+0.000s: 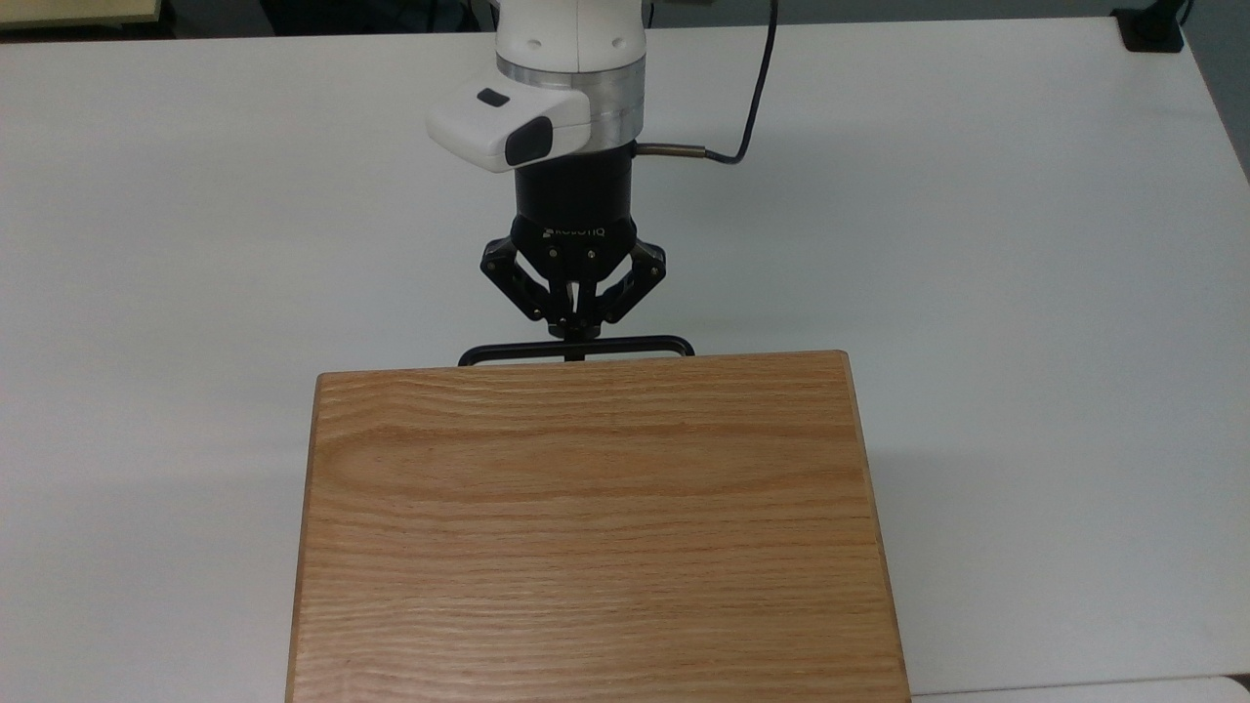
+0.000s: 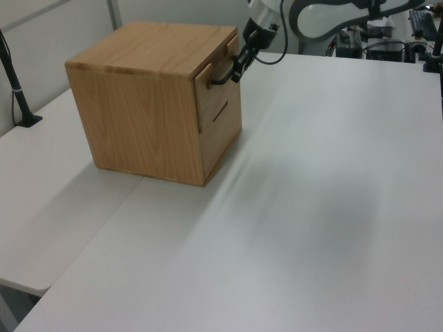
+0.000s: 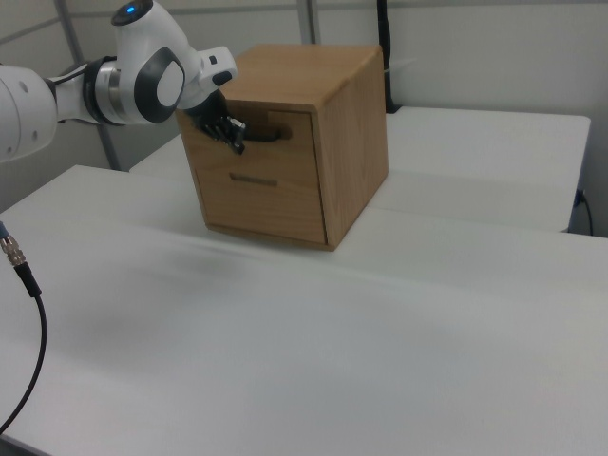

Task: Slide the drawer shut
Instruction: 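Push the drawer front with the gripper into the cabinet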

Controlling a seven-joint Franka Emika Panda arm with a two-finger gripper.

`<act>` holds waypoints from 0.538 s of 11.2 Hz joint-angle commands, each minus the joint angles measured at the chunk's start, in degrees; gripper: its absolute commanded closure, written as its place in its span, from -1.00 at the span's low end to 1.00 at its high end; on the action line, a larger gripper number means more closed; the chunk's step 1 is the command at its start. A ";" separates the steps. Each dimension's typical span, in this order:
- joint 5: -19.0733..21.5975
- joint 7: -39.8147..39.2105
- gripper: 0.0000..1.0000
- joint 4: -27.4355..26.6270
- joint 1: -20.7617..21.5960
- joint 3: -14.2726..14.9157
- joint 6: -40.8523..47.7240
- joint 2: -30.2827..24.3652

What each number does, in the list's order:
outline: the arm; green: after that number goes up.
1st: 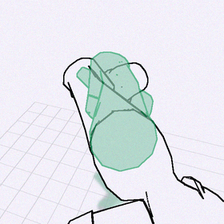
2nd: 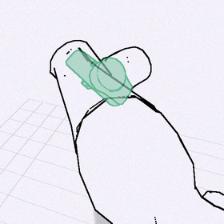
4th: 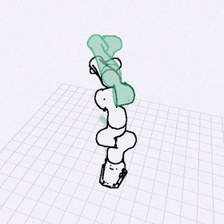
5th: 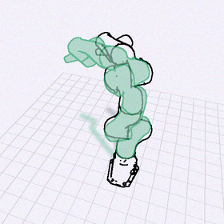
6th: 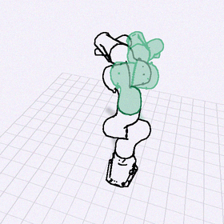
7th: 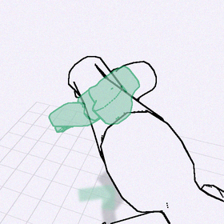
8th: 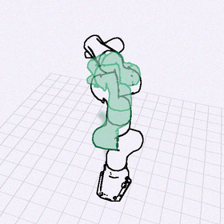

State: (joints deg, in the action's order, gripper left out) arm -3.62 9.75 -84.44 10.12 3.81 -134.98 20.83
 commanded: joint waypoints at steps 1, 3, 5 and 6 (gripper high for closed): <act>-2.70 4.04 1.00 1.99 0.42 0.41 -2.82 0.80; -6.12 4.13 1.00 1.91 0.34 0.15 -2.75 0.10; -5.35 4.05 0.78 -1.67 -0.01 0.06 3.36 -4.54; -5.00 3.87 0.62 -2.30 -0.28 -0.38 11.33 -7.18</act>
State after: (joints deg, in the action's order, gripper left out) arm -7.91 12.66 -84.38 10.19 3.53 -134.06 20.19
